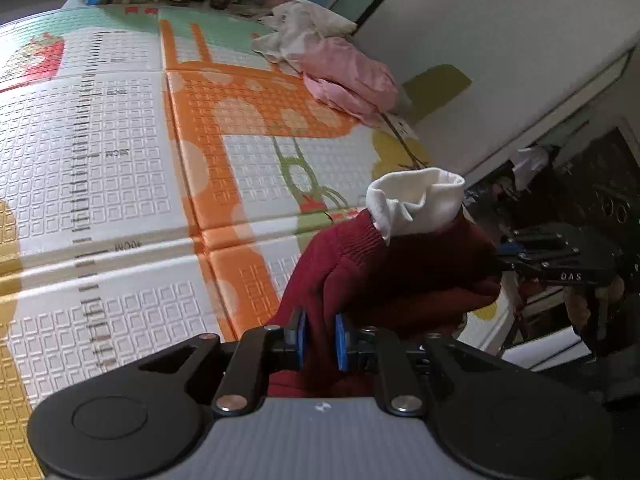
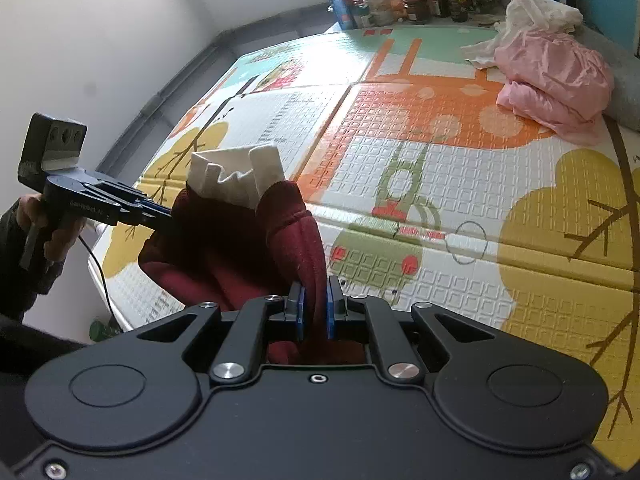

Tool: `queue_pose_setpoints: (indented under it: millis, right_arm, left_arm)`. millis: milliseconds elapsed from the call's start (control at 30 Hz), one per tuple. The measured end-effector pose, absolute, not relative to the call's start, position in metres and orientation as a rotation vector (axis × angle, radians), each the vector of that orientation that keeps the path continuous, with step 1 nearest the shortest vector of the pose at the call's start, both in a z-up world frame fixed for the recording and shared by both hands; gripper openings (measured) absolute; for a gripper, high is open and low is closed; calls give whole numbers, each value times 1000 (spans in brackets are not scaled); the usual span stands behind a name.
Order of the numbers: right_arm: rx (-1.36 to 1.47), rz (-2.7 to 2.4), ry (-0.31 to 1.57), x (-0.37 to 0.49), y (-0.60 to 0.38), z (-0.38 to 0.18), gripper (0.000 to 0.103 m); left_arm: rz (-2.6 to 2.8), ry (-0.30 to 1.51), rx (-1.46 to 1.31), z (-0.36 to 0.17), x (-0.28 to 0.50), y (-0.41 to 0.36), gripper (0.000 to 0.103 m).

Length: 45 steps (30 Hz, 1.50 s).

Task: Fold clothes
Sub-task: 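Lift the folded sweatshirt with both grippers and carry it off the mat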

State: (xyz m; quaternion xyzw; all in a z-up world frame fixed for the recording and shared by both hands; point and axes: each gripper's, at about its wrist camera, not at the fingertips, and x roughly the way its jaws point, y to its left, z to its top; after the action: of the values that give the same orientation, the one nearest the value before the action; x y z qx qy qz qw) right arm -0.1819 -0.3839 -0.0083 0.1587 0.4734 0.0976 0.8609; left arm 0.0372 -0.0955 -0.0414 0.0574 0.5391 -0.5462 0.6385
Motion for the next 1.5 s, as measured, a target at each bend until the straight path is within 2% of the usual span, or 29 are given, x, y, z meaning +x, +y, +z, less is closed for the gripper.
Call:
queue_pose_setpoints:
  millis: [600,1100,1500]
  right_arm:
    - [167,343,1114,-228,-342,-26,8]
    - [196,370,1278,-244,-331,-78,9]
    - [187,316,1310,-249,-329,-99,9]
  left_arm:
    - [-1257,1348,281,-74,-2,-69,22]
    - [-1238,1438,335,-103,-25,-53,26]
    - [-1252,1443,386,-119,-46,-53,27]
